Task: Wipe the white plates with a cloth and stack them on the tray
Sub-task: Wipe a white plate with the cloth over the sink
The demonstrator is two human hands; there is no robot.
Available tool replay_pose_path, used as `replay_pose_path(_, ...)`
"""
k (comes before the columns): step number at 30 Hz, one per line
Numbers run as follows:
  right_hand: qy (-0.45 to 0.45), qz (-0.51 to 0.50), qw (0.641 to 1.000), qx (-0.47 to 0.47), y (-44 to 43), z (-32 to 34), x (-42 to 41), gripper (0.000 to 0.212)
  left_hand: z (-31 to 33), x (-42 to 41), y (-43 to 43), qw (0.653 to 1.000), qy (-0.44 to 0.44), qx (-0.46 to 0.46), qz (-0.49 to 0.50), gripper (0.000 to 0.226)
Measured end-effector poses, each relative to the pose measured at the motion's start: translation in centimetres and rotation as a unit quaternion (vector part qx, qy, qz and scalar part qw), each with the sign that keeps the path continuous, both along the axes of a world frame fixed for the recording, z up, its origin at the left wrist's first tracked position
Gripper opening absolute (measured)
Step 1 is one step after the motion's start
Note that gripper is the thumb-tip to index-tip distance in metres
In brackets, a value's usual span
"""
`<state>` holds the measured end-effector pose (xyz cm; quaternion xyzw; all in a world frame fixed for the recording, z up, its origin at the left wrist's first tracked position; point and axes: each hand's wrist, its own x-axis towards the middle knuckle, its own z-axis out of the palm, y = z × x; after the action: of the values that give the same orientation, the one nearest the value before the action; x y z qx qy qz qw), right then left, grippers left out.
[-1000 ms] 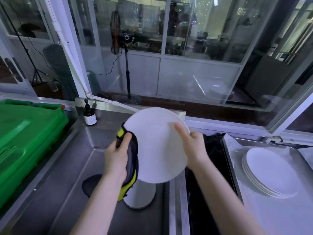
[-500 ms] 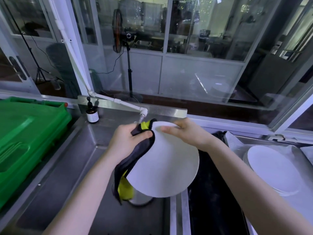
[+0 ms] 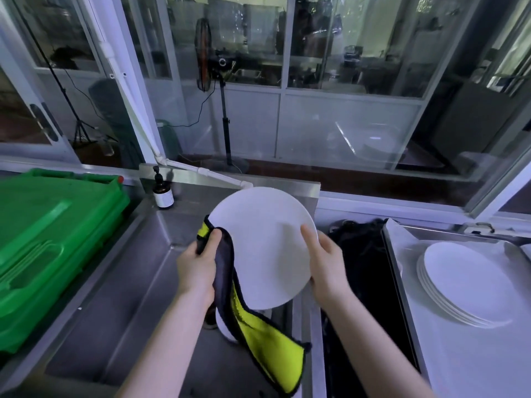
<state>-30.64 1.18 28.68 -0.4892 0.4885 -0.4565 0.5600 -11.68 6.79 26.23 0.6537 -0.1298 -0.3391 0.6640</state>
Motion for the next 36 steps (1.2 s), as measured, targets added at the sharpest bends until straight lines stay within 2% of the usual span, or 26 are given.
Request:
replay_pose_path(2,0.081,0.075,0.992,-0.055,-1.5,1.8,-1.8,0.042,0.5,0.0,0.5,0.997,-0.069,-0.004,-0.033,0.032)
replay_pose_path(5,0.177,0.236,0.953,-0.069,-3.0,4.7,-2.9,0.034,2.0,-0.7,0.9,0.975,-0.180,-0.020,-0.132,0.036)
replay_pose_path(8,0.274,0.327,0.897,-0.111,-3.3,6.0,-2.0,0.053,3.6,-1.5,1.2,0.930,-0.278,-0.028,-0.238,0.017)
replay_pose_path(10,0.302,0.346,0.872,-0.168,-2.7,5.9,-1.1,0.059,3.8,-1.8,1.7,0.913,-0.313,-0.027,-0.260,0.017)
replay_pose_path(13,0.261,0.330,0.890,-0.176,-1.9,4.9,-0.5,0.060,3.1,-1.2,2.5,0.929,-0.292,-0.019,-0.226,0.006)
replay_pose_path(15,0.200,0.283,0.931,-0.116,-1.6,4.3,-0.6,0.054,2.0,-0.3,3.0,0.945,-0.278,-0.001,-0.171,0.021)
replay_pose_path(17,0.110,0.178,0.977,-0.052,-0.7,3.2,0.0,0.048,0.9,0.7,3.4,0.973,-0.215,0.013,-0.082,0.032)
replay_pose_path(19,0.022,0.037,0.999,0.000,0.9,1.8,1.6,0.049,-0.4,1.3,3.5,0.996,-0.089,0.021,0.004,0.030)
replay_pose_path(22,-0.060,-0.155,0.983,0.080,4.3,-0.3,5.9,0.046,-2.0,0.5,2.9,0.992,0.082,0.044,0.090,0.029)
replay_pose_path(24,-0.086,-0.217,0.966,0.112,5.7,-1.1,8.3,0.043,-2.6,0.6,2.8,0.985,0.120,0.042,0.116,0.027)
replay_pose_path(26,-0.096,-0.190,0.971,0.107,6.2,-1.4,9.4,0.035,-3.0,2.1,2.8,0.986,0.134,0.044,0.088,0.026)
replay_pose_path(28,-0.068,-0.104,0.990,0.058,6.5,-1.7,9.1,0.022,-2.9,4.5,2.7,0.991,0.123,0.042,0.038,0.025)
replay_pose_path(29,-0.035,-0.060,0.997,0.018,6.7,-1.8,8.7,0.026,-2.6,5.7,2.5,0.993,0.107,0.037,0.013,0.024)
replay_pose_path(31,0.075,0.000,0.993,-0.096,6.9,-1.8,7.3,0.065,-1.9,7.9,2.0,0.997,0.066,0.031,-0.020,0.020)
replay_pose_path(32,0.164,0.021,0.971,-0.174,6.9,-1.6,6.7,0.078,-1.4,8.7,1.8,0.998,0.047,0.031,-0.027,0.022)
replay_pose_path(33,0.273,0.053,0.921,-0.274,6.8,-1.4,6.1,0.084,-1.1,9.4,1.6,0.998,0.029,0.034,-0.035,0.024)
replay_pose_path(35,0.452,0.137,0.761,-0.445,6.4,-1.0,5.8,0.088,-0.8,10.6,1.1,0.997,0.013,0.048,-0.060,0.028)
replay_pose_path(36,0.514,0.182,0.684,-0.485,6.2,-0.9,6.1,0.089,-0.9,11.1,0.9,0.996,0.006,0.055,-0.075,0.030)
